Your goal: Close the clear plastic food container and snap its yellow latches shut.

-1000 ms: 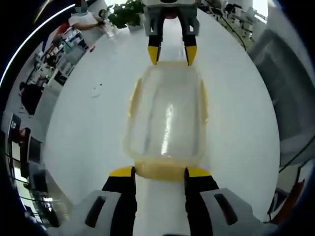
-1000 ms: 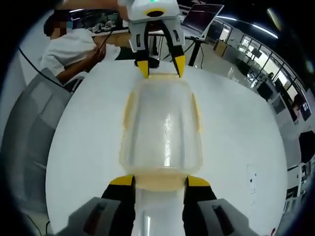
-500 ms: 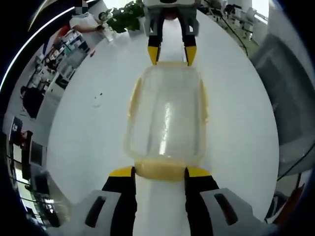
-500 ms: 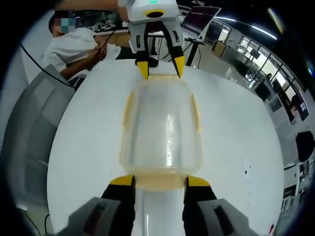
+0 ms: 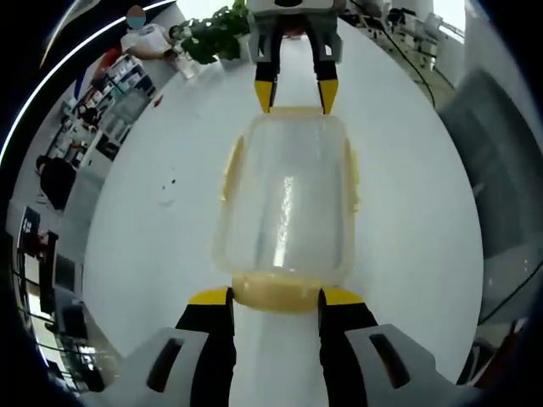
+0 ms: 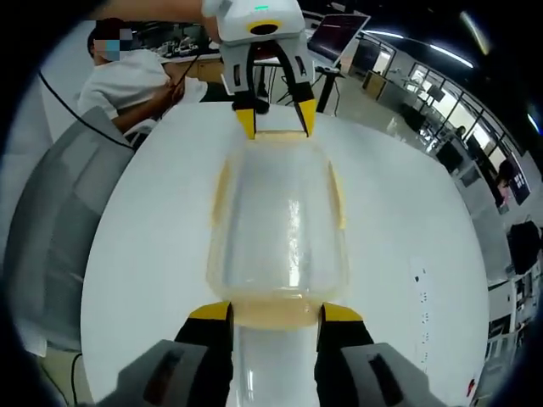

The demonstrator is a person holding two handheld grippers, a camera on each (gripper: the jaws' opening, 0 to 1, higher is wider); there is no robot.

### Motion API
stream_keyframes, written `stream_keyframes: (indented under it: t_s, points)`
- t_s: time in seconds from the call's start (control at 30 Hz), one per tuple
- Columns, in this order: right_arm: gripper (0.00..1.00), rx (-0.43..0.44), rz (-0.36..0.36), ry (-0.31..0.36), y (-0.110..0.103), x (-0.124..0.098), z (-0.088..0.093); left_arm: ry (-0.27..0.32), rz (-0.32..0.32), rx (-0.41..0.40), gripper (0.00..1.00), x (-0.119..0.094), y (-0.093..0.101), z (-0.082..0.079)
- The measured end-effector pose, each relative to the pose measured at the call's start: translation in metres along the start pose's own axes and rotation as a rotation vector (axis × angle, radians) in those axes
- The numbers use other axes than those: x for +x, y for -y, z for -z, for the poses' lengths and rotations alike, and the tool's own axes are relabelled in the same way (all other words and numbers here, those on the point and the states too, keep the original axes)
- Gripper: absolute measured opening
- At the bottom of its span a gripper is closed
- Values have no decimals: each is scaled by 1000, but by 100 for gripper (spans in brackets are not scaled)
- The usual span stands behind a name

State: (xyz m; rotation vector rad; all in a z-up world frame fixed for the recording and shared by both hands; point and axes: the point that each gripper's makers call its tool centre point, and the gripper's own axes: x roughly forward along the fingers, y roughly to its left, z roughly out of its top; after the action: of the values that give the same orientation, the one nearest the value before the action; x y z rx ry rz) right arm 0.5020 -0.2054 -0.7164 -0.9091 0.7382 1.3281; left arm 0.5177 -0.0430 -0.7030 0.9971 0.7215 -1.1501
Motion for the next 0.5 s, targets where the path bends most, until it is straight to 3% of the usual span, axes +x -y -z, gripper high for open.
stream_keyframes:
  t_s: [0.5]
  points:
    - [36,-11,-10,-1,8,-14,35,12,2,-21,37,19,-2,-31]
